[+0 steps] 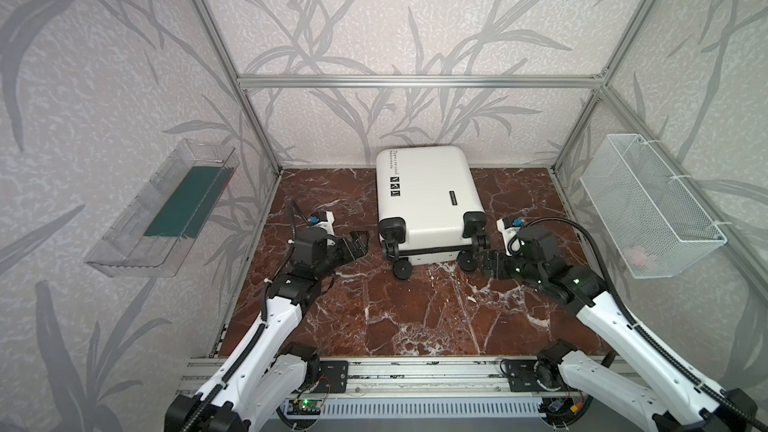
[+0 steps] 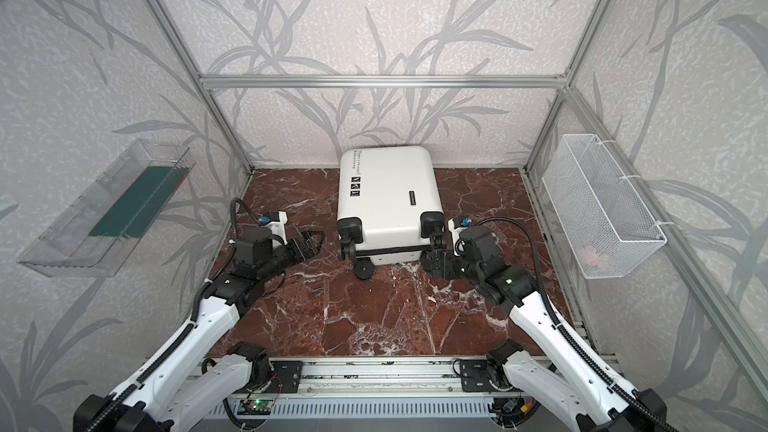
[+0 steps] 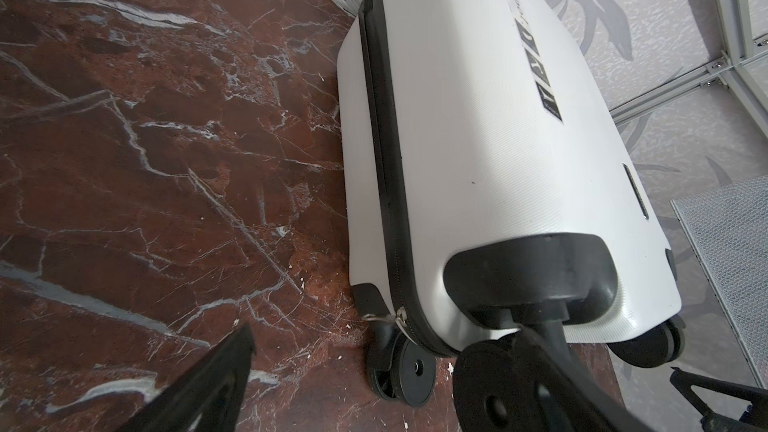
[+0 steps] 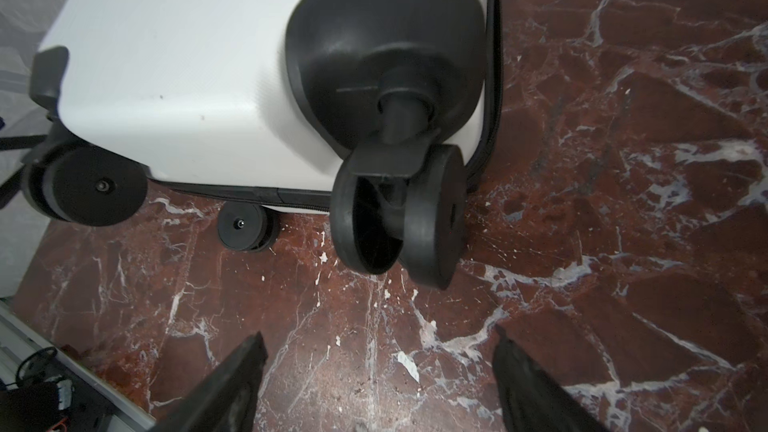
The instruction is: Pack the luggage
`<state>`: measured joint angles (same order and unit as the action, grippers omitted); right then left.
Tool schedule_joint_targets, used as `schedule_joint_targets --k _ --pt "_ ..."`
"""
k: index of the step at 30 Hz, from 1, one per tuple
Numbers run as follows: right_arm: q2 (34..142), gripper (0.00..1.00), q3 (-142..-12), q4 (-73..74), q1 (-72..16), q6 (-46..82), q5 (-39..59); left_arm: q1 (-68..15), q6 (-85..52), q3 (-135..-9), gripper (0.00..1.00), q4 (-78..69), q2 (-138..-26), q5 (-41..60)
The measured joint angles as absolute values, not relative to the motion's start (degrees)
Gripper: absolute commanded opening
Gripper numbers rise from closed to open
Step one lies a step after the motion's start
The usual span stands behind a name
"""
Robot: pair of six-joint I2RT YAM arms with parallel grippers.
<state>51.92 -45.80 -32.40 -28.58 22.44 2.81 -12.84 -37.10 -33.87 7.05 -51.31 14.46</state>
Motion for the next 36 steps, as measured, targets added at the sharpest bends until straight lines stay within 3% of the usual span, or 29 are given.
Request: schedule_joint_targets --k 7,24,31,36 --pt "56.4 0.84 -47.6 -31.5 -29.8 20.0 -0.4 -12.6 -37.2 -33.5 0.99 6.1 -53.6 15.2" --pt "63.2 0.62 -50.1 -28.1 -29.8 16.9 -2.0 -12.6 -39.7 -31.8 0.99 0.6 -58.3 17.5" --pt "63.4 0.40 -50.1 -28.4 -29.8 16.6 -2.6 -12.6 -40.6 -29.0 0.99 -2.2 -59.4 18.0" --pt "63.0 0.36 -50.1 -28.7 -29.8 17.3 -2.8 -12.6 -40.8 -27.3 0.99 -4.8 -61.0 18.1"
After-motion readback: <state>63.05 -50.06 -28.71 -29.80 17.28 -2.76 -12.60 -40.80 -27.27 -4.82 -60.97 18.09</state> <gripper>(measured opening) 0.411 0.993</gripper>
